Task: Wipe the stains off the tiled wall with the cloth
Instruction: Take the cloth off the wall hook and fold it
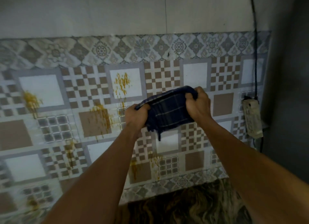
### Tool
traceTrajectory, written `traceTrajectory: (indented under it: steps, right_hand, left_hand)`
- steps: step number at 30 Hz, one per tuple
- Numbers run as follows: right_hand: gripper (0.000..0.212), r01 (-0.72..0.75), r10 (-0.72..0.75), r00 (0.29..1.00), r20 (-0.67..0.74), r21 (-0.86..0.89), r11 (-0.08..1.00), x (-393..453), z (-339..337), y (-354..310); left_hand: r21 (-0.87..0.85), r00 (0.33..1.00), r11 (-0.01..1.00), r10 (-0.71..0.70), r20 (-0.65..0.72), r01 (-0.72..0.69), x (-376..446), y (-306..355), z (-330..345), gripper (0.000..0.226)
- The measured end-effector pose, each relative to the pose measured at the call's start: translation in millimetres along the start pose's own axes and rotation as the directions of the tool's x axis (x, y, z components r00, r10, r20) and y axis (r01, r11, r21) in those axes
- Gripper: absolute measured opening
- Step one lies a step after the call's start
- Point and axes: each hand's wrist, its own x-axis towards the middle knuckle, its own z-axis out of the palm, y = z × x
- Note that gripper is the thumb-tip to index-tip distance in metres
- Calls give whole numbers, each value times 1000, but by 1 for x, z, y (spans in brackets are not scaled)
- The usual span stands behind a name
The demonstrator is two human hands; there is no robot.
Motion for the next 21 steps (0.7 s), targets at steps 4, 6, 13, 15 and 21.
traceTrajectory:
  steps: [4, 6, 13, 15, 21]
  right_hand:
    - [9, 4, -4, 999, 36, -1, 1000, -50, 23, -44]
    - [7, 14, -14, 999, 48, -7, 1000, -78, 36, -65]
    - [32, 108, -106, 991, 77, -18, 994, -152, 59, -108]
    - [21, 156, -156, 988, 4, -71, 985, -155, 57, -108]
    - [26, -89, 96, 985, -142, 59, 994, -137, 43, -83]
  left_hand:
    - [-138, 999, 989, -48, 9, 48, -12, 7, -72, 20]
    - [-128, 999, 991, -38, -35, 34, -16, 13, -107, 3]
    - [425, 898, 809, 440, 19, -406, -19, 43, -197, 19]
    - [335, 874, 809, 471, 121, -483, -18, 56, -199, 8]
    - [307, 854, 903, 111, 508, -300, -1, 79, -172, 36]
